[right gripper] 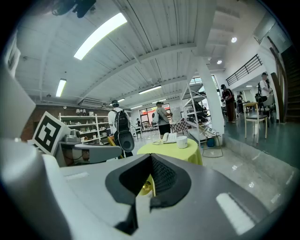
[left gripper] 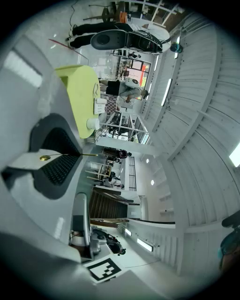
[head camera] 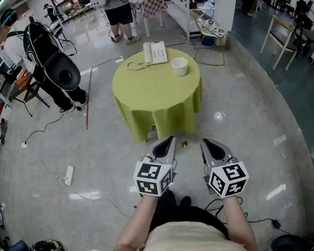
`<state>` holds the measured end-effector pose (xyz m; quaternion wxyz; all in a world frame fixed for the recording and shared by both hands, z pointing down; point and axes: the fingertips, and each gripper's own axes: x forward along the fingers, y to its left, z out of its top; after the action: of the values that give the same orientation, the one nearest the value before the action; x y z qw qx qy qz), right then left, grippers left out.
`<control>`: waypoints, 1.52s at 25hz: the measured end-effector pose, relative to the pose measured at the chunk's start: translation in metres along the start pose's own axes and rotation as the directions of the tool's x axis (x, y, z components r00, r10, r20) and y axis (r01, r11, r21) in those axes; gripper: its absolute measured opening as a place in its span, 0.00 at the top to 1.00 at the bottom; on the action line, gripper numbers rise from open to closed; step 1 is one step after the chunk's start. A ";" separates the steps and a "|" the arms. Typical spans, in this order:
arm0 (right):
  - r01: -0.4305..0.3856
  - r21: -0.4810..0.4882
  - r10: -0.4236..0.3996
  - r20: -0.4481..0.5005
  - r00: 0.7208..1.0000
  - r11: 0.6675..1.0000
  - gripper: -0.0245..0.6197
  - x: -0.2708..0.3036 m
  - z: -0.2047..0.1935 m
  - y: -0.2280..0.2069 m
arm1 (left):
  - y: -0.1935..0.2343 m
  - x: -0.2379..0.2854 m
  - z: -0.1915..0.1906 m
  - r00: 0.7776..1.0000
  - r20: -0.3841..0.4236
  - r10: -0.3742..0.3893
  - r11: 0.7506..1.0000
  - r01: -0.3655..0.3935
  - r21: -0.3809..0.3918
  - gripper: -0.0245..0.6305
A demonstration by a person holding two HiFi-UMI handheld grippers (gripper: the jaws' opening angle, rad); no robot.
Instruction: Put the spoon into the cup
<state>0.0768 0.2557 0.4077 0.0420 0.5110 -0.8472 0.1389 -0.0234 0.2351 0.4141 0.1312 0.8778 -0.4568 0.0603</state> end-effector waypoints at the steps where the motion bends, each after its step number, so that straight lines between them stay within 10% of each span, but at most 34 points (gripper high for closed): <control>1: -0.006 -0.002 0.006 0.002 1.000 1.000 0.96 0.000 0.000 0.001 | 0.000 0.000 -0.001 1.000 -0.004 0.004 1.000 -0.004 0.001 0.95; 38: 0.065 0.083 -0.061 -0.042 0.997 0.994 0.96 0.133 0.010 -0.081 | 0.119 0.122 0.030 0.997 -0.028 0.077 0.996 -0.078 -0.050 0.95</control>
<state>0.0856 0.1035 0.4417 0.0413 0.5361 -0.8231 0.1831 -0.0512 0.0656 0.4339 0.1571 0.8549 -0.4901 0.0653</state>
